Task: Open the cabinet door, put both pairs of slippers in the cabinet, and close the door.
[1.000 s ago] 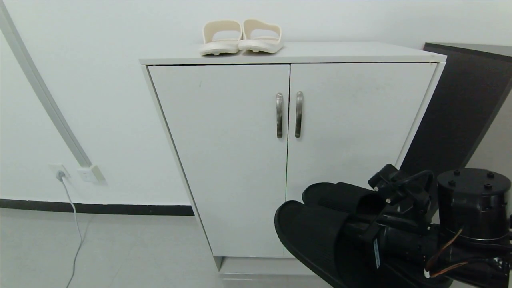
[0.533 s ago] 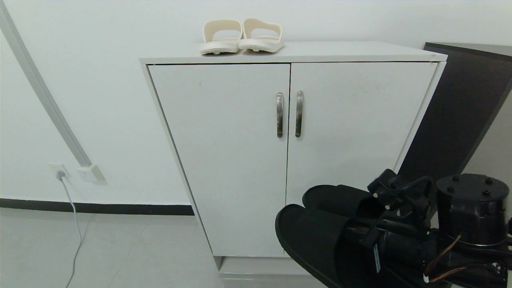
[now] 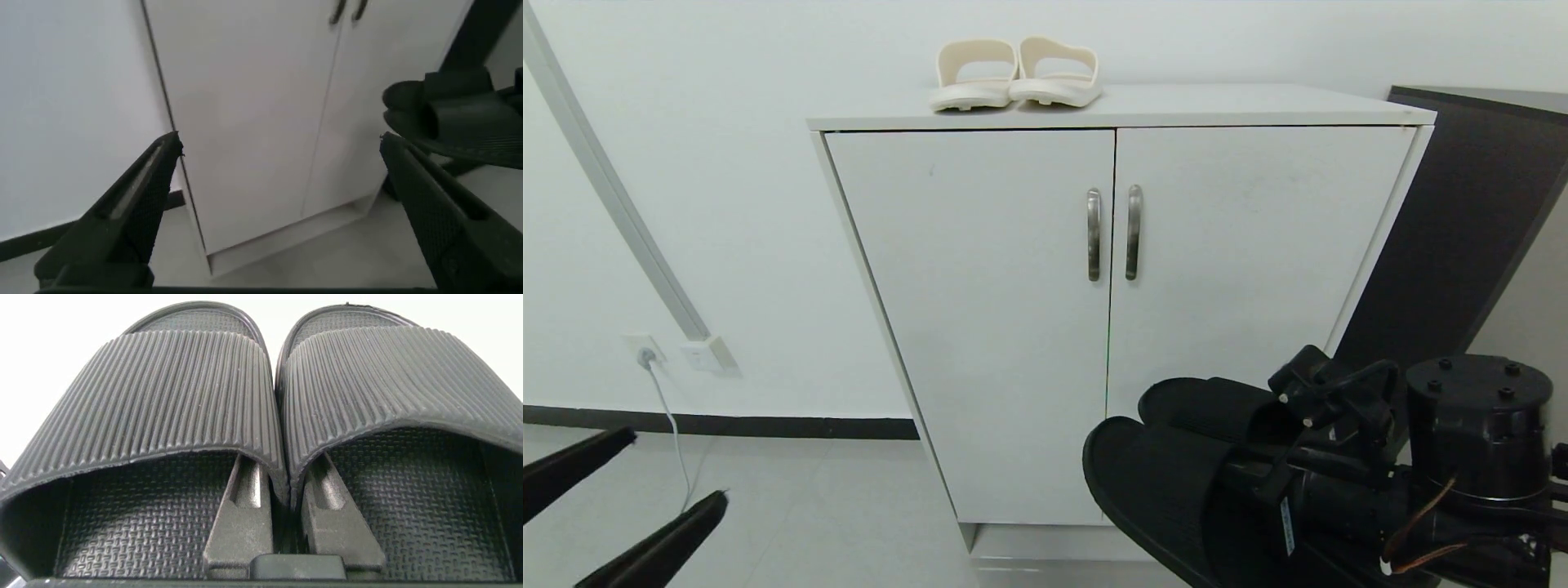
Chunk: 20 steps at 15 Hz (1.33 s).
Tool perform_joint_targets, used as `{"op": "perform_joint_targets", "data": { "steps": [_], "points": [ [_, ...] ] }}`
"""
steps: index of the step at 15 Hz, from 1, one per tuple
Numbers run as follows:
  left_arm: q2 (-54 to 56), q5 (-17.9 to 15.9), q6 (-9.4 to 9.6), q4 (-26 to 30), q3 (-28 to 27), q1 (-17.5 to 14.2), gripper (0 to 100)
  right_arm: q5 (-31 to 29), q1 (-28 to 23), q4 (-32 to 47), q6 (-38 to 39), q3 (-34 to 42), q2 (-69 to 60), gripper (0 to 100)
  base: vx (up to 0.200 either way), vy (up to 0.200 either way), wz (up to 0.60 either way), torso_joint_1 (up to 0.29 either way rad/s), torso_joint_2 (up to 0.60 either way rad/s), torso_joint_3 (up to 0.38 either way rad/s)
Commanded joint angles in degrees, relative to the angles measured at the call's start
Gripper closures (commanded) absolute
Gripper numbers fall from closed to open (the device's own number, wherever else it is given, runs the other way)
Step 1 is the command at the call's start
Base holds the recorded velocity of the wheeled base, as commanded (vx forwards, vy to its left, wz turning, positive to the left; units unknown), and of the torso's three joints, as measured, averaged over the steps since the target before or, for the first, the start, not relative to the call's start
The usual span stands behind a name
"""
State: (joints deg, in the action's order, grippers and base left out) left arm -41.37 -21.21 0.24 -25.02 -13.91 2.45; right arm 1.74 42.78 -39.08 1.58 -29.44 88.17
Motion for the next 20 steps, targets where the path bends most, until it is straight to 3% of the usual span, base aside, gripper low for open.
{"op": "perform_joint_targets", "data": {
  "steps": [1, 6, 9, 12, 16, 17, 20],
  "points": [
    [-13.29, -1.11, 0.37, -2.67, -4.2, 5.11, 0, -0.07, 0.11, -0.03, 0.0, 0.0, 0.16, 100, 0.0, 0.0, 0.0, 0.0, 0.0, 0.0],
    [-24.54, -0.94, -0.6, -2.76, -13.95, 14.78, 0, -0.07, 0.29, -0.29, 0.0, 0.0, 0.16, 100, 0.0, 0.0, 0.0, 0.0, 0.0, 0.0],
    [-28.94, -0.94, -4.46, -3.64, -20.02, 20.75, 0, -0.16, 0.11, -0.38, 0.26, 0.08, 0.16, 100, 0.0, 0.0, 0.0, 0.0, 0.0, 0.0],
    [-35.88, -0.76, -6.04, -7.15, -27.57, 25.59, 0, -0.16, -0.06, -0.38, 0.26, 0.26, 0.16, 100, 0.0, 0.0, 0.0, 0.0, 0.0, 0.0],
    [-44.41, -0.5, -7.28, -6.8, -37.33, 31.04, 0, -0.34, -0.06, -0.29, 0.09, 0.35, -0.2, 100, 0.0, 0.0, 0.0, 0.0, 0.0, 0.0],
    [-47.22, -1.02, -9.12, -6.71, -41.02, 32.71, 0, -0.34, -0.15, -0.29, 0.09, 0.52, 0.07, 100, 0.0, 0.0, 0.0, 0.0, 0.0, 0.0],
    [-52.23, -5.42, -11.76, -5.13, -49.2, 33.76, 0, -0.16, -0.5, -0.38, 0.09, 0.61, 0.16, 100, 0.0, 0.0, 0.0, 0.0, 0.0, 0.0]
  ]
}}
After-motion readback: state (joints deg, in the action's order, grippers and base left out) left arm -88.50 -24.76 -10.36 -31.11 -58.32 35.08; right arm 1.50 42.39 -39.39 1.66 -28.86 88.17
